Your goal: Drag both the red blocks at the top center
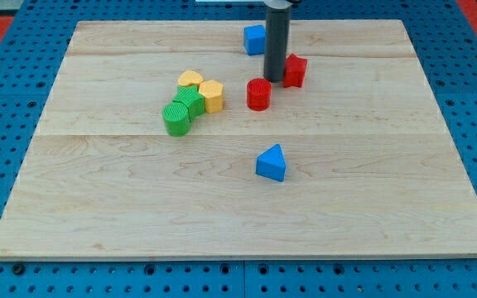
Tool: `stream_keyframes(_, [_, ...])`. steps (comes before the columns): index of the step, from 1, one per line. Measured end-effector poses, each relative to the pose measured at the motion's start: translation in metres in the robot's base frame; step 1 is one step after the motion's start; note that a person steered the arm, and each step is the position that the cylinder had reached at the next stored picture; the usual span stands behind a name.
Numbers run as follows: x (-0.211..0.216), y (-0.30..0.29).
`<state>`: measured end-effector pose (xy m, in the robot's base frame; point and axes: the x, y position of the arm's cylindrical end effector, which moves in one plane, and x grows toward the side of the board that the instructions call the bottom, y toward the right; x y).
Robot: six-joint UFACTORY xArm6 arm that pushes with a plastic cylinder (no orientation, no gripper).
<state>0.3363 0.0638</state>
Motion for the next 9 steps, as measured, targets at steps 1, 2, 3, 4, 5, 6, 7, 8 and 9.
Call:
stream_keyframes(1, [-0.033,0.079])
stream_keyframes(2, [-0.038,0.148])
stream_keyframes(3, [0.006,0.101])
stream_keyframes(4, [0.039,0.019])
stream_keyframes(5, [0.066,-0.057])
stream_keyframes(6, [0.027,-0.068])
stream_keyframes(7, [0.006,-0.046])
stream_keyframes(8, [-0.006,-0.022])
stream_keyframes(9, [-0.038,-0.013])
